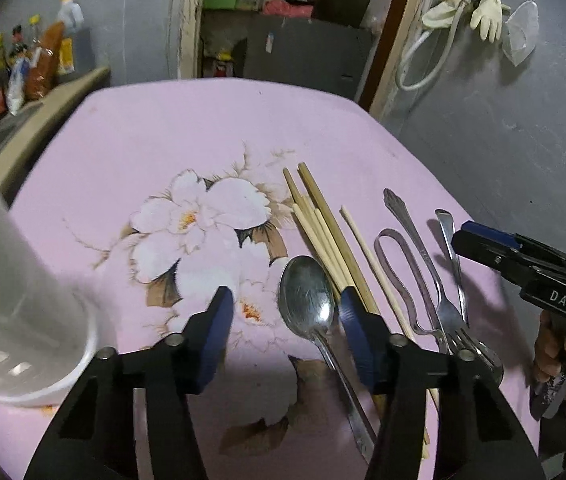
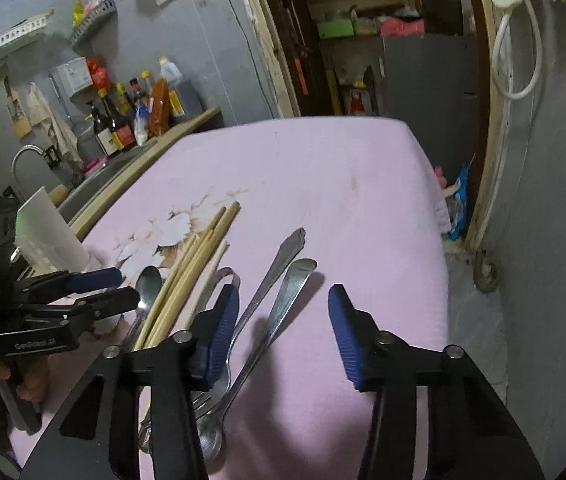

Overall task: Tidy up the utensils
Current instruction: 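Grasp a silver spoon with the left tool while the right tool grasps another spoon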

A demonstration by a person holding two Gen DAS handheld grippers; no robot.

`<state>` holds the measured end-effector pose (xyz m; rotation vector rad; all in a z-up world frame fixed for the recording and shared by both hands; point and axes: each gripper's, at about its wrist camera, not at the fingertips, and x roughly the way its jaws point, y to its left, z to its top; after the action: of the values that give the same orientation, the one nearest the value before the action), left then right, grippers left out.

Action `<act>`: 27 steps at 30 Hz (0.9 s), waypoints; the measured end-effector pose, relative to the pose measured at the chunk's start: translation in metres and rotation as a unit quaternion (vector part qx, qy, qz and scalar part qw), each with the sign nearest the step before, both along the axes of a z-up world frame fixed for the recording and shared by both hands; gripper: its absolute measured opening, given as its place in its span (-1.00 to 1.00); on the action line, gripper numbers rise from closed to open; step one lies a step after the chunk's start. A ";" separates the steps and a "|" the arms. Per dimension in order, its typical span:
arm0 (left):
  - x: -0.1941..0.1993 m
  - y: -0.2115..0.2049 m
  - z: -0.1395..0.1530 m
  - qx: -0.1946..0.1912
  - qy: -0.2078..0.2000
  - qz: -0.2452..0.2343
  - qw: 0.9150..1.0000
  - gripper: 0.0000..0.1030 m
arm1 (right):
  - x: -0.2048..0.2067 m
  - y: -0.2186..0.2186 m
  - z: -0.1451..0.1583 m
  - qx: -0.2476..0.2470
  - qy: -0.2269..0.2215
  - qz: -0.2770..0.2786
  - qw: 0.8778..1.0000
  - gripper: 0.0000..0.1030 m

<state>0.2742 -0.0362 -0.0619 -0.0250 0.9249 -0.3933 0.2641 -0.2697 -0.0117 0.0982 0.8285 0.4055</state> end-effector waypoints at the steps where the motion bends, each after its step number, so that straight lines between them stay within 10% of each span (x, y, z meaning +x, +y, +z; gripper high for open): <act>1: 0.002 0.001 0.000 -0.004 0.004 -0.002 1.000 -0.10 | 0.003 0.000 -0.002 0.001 0.008 0.000 1.000 -0.27; 14: 0.013 0.011 0.001 -0.041 0.020 0.002 0.999 -0.27 | 0.025 -0.005 -0.012 0.049 0.052 0.001 0.997 -0.80; 19: 0.018 0.006 -0.002 -0.042 0.035 -0.010 0.998 -0.77 | 0.028 -0.007 -0.013 0.063 0.055 0.007 0.996 -0.88; 27: 0.008 0.000 0.005 -0.013 -0.005 0.003 1.000 -0.97 | -0.001 0.001 0.009 0.047 -0.034 0.015 0.998 -0.93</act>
<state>0.2825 -0.0359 -0.0567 -0.0504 0.9097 -0.3989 0.2634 -0.2684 -0.0025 0.1585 0.7455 0.4737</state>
